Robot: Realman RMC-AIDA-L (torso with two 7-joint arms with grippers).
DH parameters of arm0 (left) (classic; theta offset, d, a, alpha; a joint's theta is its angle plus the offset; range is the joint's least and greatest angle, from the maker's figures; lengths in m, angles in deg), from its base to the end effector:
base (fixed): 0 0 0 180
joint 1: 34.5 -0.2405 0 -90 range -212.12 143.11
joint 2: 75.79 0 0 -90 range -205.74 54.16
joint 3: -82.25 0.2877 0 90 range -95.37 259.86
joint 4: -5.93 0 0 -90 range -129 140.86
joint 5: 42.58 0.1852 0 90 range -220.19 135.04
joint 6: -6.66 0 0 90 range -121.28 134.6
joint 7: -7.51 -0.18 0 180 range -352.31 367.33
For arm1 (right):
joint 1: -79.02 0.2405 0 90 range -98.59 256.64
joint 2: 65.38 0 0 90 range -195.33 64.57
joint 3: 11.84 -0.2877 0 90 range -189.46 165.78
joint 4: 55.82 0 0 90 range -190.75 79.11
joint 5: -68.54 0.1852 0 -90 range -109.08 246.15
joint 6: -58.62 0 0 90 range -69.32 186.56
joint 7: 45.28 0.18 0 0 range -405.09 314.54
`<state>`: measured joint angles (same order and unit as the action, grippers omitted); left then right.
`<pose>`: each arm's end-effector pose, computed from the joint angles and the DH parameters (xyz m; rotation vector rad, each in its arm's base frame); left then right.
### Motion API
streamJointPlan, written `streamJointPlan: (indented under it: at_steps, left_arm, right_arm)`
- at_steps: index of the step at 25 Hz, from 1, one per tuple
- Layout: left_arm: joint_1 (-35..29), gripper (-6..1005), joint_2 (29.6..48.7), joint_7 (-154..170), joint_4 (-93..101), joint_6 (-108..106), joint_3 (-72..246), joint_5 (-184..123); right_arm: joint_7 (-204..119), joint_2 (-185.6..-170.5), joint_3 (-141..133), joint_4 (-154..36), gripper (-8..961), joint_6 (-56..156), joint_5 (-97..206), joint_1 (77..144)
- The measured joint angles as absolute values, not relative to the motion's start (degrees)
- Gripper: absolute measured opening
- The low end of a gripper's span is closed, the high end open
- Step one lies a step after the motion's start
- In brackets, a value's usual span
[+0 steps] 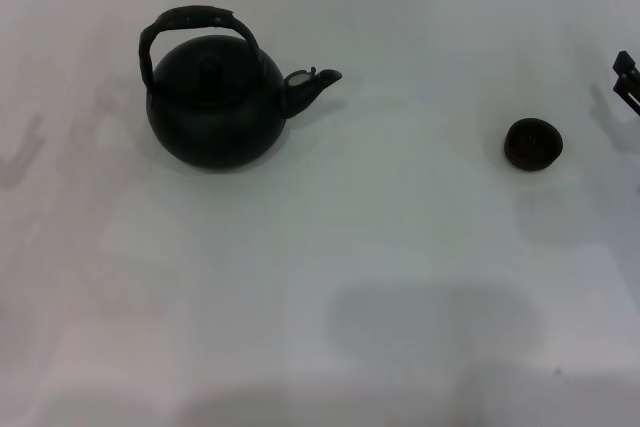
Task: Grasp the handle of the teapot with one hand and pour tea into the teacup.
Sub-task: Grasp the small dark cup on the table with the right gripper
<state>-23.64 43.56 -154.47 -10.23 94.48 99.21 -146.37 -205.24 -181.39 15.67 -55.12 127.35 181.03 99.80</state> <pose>-0.3763 0.2704 0.0494 -1.6183 -0.2550 -0.6151 0.3870 0.3240 -0.0115 -1.7359 0.6379 0.5772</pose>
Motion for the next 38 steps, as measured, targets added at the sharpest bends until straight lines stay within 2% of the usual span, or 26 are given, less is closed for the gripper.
streamJointPlan:
  at_steps: [16,23,30,38]
  left_arm:
    - [-23.03,880,43.38,-154.33,-3.45,97.41,98.68,-154.16]
    - [-22.99,880,43.36,-154.30,-1.57,95.48,98.52,-155.23]
    - [-22.94,880,43.24,-154.29,-1.66,92.43,98.69,-155.10]
    - [-21.88,880,43.11,-154.24,-1.89,89.06,99.10,-153.21]
  right_arm:
    - [-205.23,-181.33,15.67,-54.60,844,127.85,181.03,99.31]
    - [-202.54,-180.69,18.41,-56.15,844,129.79,180.28,98.31]
    - [-184.29,-180.11,27.87,-70.50,845,130.40,175.10,94.83]
    - [-161.43,-180.18,29.05,-89.51,845,134.36,154.18,95.18]
